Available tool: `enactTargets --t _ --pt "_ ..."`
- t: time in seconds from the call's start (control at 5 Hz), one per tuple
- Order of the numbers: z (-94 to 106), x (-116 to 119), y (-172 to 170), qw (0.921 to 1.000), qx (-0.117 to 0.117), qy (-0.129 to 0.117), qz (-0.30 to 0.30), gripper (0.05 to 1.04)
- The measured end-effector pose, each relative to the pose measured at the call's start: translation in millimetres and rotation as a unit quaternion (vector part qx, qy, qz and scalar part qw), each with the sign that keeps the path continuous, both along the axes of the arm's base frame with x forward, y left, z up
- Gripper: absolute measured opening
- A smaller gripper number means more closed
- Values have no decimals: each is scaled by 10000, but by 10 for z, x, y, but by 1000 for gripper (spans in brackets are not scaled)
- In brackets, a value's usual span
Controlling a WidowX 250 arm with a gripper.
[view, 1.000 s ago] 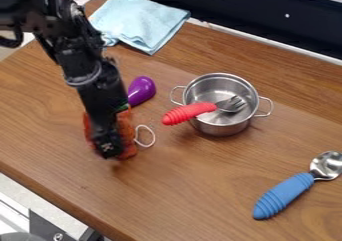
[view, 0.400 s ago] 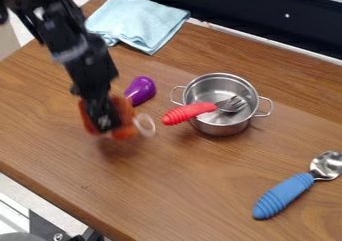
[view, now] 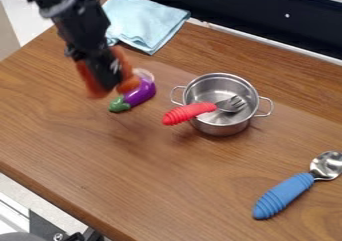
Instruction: Moved the orange object to the upper left side of the table
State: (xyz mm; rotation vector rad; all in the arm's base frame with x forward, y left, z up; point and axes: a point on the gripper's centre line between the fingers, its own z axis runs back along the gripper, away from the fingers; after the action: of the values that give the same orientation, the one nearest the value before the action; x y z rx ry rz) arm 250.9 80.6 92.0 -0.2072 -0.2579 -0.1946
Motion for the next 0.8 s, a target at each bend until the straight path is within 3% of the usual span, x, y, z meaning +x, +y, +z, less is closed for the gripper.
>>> enactTargets --t 0.2,0.6,0.8 --pt "68 348 -30 9910 -303 218 1286 394" --pt "-37 864 -159 9526 -607 -225 2971 394" --pt "-68 1015 -189 9516 -411 -598 2986 394"
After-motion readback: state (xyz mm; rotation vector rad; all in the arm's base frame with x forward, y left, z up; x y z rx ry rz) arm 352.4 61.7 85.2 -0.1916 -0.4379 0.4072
